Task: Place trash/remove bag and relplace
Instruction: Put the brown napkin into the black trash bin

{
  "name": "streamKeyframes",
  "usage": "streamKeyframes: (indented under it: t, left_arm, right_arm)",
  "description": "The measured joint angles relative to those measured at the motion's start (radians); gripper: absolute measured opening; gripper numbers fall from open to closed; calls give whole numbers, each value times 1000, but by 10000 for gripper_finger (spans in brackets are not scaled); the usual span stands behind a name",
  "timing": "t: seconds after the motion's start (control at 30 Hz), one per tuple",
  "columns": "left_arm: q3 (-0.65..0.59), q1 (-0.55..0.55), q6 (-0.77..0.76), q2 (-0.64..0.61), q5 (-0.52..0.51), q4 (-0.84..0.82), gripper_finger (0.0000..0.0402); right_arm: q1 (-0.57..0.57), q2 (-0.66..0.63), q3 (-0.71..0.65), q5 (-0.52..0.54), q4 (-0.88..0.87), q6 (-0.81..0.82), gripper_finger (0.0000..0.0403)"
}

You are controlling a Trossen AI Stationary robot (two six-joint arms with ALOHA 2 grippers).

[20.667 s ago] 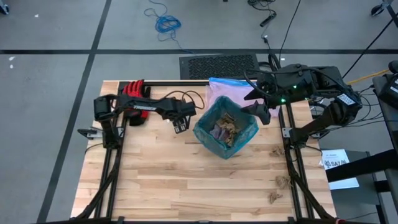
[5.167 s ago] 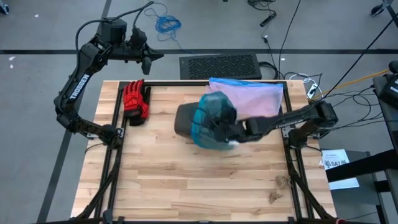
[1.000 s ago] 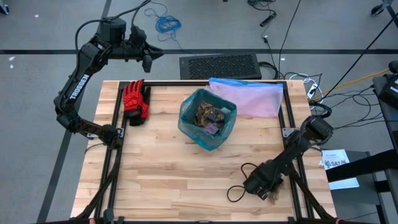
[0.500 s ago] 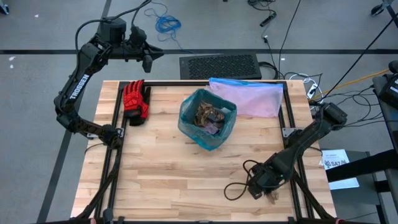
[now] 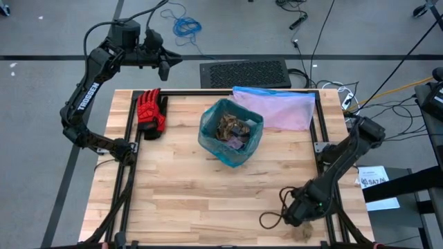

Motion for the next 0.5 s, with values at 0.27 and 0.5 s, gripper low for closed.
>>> streamKeyframes:
  t: [0.27,0.5]
  left_arm:
    - [0,0,0,0,0,-4,85]
    - [0,0,0,0,1,-5,85]
  right_arm:
    - [60,176,-103,-12,345,97,279]
    - [63,279,-98,-16,437,119,185]
